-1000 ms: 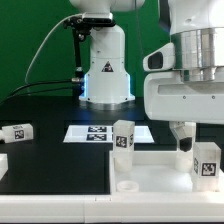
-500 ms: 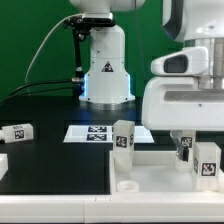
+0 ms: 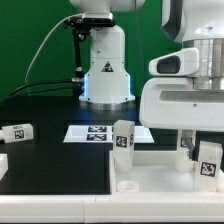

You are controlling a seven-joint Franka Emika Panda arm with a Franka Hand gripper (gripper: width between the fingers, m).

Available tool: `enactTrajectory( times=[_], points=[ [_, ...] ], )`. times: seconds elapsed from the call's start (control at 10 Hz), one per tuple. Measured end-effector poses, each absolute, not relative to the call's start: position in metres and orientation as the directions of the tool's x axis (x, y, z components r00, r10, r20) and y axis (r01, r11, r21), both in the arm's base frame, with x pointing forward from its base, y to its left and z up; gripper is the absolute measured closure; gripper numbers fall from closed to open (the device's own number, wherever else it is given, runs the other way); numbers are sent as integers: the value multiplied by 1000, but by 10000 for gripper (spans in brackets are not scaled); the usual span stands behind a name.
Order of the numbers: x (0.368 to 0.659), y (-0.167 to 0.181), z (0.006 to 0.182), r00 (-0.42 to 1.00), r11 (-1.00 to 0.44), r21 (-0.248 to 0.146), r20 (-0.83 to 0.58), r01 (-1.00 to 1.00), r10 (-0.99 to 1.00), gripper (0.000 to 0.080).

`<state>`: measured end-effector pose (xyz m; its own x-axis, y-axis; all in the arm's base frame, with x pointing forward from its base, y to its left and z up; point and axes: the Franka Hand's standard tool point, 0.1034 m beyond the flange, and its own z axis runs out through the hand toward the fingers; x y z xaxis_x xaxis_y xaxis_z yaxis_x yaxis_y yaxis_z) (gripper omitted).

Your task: Assemble square table

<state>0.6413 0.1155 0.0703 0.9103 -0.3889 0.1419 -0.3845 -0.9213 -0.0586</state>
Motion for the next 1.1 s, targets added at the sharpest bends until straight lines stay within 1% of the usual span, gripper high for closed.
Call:
enactTrajectory(
  times=[0.2, 0.4, 0.6, 0.7, 0.8, 1.0, 1.1],
  points=[
    [641, 114, 71, 781, -792, -87, 131, -605, -611, 515],
    [639, 114, 70, 568, -577, -114, 100, -809, -817, 515],
    [639, 112, 69, 226, -222, -152, -8, -963, -974, 515],
    [639, 113, 69, 76, -68, -149, -49, -986, -996, 515],
    [639, 112, 69, -44, 53, -142, -72, -988, -996, 515],
    [638, 112, 69, -44, 53, -143, -71, -988, -996, 515],
    [638, 112, 70, 57, -48, -150, -55, -988, -997, 456]
  ],
)
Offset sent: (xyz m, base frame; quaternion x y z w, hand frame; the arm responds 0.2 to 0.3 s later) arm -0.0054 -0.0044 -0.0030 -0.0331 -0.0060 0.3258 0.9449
